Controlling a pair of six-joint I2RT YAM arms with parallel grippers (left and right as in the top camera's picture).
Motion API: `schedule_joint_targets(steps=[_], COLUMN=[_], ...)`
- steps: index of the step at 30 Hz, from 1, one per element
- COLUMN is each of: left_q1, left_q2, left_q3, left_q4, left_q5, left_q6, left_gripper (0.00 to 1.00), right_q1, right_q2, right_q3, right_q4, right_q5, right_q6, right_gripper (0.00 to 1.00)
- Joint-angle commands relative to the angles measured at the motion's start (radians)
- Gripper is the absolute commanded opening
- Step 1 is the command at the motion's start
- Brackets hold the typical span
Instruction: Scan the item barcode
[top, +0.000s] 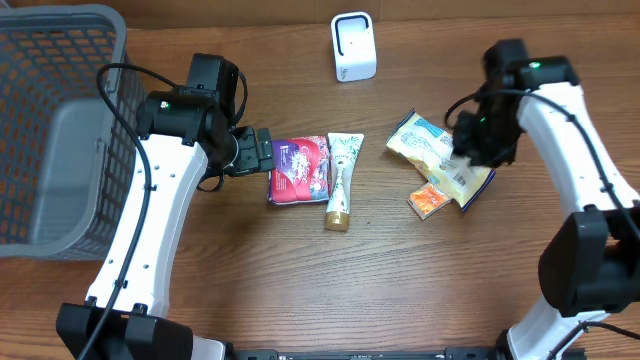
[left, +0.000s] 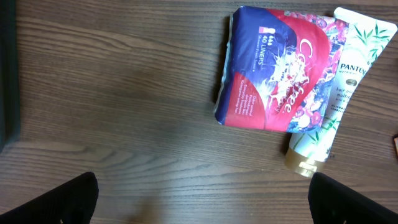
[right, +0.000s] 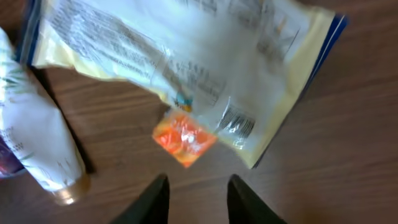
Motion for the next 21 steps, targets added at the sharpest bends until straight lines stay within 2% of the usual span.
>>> schedule_joint_targets(steps=[1, 3, 6, 8, 14, 21], left_q1=[-0.004, -0.004, -0.004, -0.004, -0.004, -0.004], left_q2=[0.000, 0.000, 0.000, 0.000, 0.000, 0.000], left_q3=[0.007, 0.007, 0.007, 0.007, 0.007, 0.007], left_q4=[0.001, 0.001, 0.001, 0.001, 0.001, 0.001], left_q5=[-0.009, -0.009, -0.009, -0.009, -0.009, -0.009], left_q6=[-0.010, -0.010, -0.010, -0.010, -0.010, -0.010], left_gripper=[1.00, 1.00, 1.00, 1.00, 1.00, 1.00], right_q1=[0.040, 0.068, 0.093, 0.096, 0.096, 0.143], right_q2=[-0.010, -0.010, -0.010, -0.010, -0.010, -0.010], right_q3=[-0.091, -0.158, -0.251, -0.293, -0.423, -0.454], right_q4=[0.043, 0.095, 0.188, 0.262, 0.456, 0.409], right_q5=[-0.007, -0.011, -0.005, -0.005, 0.079, -0.102], right_q6=[0.053, 0.056, 0.109, 0.113, 0.158, 0.146], right_gripper=[0.27, 0.27, 0.18, 0.16, 0.17, 0.18])
